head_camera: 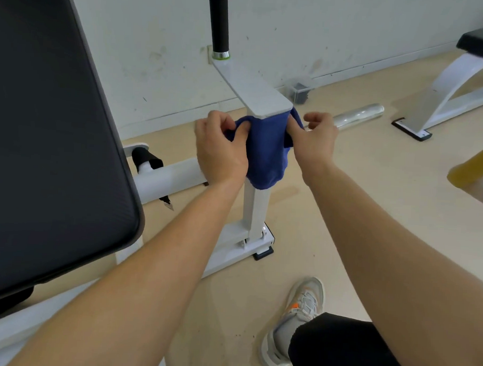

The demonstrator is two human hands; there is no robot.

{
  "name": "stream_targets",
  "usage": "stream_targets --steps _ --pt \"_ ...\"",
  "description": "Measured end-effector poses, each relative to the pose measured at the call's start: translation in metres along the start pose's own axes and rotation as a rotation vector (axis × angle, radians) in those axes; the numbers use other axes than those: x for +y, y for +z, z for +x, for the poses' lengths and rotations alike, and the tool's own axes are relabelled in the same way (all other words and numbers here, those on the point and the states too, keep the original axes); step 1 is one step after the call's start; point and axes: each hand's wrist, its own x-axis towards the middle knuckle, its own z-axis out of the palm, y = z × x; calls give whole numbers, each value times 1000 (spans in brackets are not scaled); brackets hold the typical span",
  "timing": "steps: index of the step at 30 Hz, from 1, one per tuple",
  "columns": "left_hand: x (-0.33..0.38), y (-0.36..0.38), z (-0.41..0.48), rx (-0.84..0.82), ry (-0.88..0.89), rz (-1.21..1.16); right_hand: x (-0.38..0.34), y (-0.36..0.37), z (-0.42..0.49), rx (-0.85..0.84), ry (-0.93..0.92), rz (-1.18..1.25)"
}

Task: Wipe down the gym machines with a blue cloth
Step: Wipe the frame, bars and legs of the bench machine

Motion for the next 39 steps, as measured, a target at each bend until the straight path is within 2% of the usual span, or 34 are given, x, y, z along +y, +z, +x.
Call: stream_targets --steps 6,10,14,19,26,30,34,37,39 --pt "8 8 -21 -50 0 -178 1 12 -33 -283 -103 147" --pt "8 12 -38 -281 114 -237 11 9 -44 -334 -232 -7" --pt "7 17 -27 -266 112 -156 12 5 -33 -302 -274 -213" --pt "14 14 -24 -244 151 -162 -5 3 -30 -216 -334 -141" --pt "18 20 -49 -164 204 -134 5 -6 -31 -147 -388 -218" --pt "16 26 -69 -115 106 -104 12 -12 -35 -137 -411 -282" --pt "26 26 -70 -24 141 -111 5 -15 -36 -59 -433 -291" --pt "29 28 -80 10 165 -97 10 -21 -39 -75 -427 -282" --pt "24 29 -97 -14 120 -81 18 -23 -42 -96 -397 -292"
